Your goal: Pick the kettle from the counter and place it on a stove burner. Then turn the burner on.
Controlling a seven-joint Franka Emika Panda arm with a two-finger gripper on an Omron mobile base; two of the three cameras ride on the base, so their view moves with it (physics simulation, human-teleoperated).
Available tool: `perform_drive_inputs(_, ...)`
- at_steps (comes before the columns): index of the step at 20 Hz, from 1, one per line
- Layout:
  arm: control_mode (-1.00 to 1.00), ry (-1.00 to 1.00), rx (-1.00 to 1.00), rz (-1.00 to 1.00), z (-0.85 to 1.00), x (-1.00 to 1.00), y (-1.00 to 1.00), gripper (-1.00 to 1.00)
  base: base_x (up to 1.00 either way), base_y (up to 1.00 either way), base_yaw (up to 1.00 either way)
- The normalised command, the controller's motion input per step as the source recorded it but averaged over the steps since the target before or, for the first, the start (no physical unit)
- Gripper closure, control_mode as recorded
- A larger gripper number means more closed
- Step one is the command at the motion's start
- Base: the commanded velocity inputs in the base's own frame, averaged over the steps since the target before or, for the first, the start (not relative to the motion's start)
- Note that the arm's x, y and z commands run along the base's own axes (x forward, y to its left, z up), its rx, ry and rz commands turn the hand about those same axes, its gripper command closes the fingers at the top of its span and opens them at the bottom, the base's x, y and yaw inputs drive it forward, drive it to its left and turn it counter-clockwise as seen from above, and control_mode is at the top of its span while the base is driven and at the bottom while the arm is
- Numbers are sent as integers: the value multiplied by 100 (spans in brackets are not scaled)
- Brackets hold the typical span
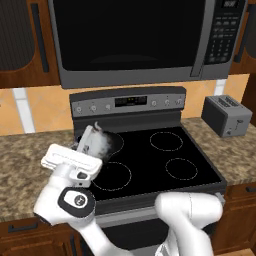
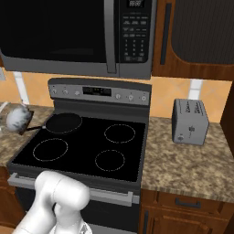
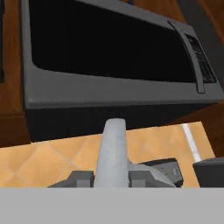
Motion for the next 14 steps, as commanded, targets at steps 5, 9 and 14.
perform_drive_inputs(5, -100, 10, 28, -14, 0, 11, -100, 100, 0, 0, 0)
perform_drive_inputs(9, -100, 13, 33, -4, 0, 14, -100, 100, 0, 0, 0)
perform_drive_inputs(14, -100, 12, 36, -2, 0, 4, -100, 100, 0, 0, 0)
